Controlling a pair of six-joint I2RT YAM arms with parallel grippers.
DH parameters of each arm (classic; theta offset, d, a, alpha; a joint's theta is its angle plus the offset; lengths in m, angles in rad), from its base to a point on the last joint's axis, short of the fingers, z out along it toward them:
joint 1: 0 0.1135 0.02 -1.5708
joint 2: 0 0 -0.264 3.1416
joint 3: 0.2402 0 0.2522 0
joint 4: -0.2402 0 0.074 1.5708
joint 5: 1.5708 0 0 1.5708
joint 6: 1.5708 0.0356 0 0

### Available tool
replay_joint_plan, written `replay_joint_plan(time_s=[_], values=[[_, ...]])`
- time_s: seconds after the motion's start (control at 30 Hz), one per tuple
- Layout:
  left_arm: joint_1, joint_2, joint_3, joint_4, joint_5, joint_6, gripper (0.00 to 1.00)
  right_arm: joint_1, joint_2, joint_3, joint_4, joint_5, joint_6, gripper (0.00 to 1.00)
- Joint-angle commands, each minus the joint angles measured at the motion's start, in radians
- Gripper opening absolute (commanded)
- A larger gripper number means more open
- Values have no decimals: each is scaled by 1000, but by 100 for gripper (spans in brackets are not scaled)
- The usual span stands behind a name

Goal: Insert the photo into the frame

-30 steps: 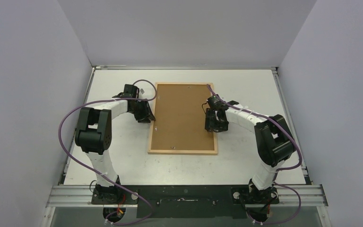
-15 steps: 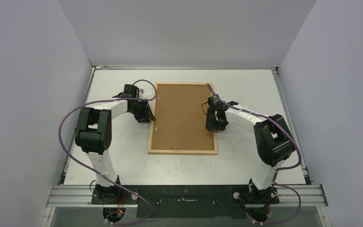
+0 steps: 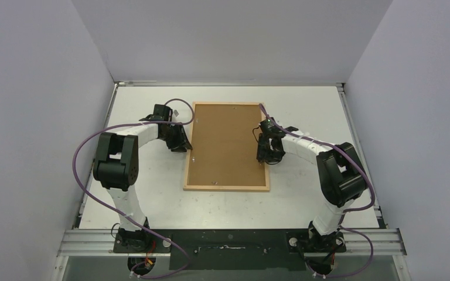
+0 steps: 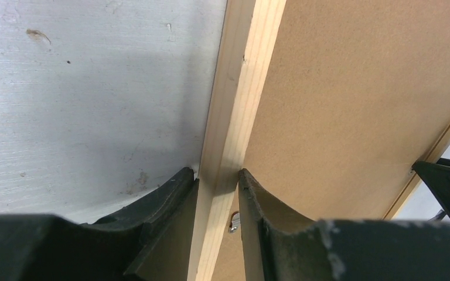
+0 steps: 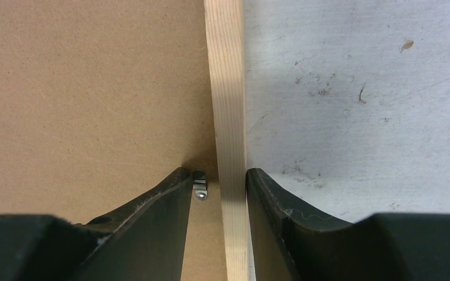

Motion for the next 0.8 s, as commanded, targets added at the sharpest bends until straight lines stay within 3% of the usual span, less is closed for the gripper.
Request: replay_joint_plan(time_s=[0.0,0.77], values=[[-4,58,0,-26,-86,21,29,-12,-2,-32,-4,5,-17,37],[-2,90,-8,-40,-134,30,25,-51,-39,-80,27,-121,-174,38]])
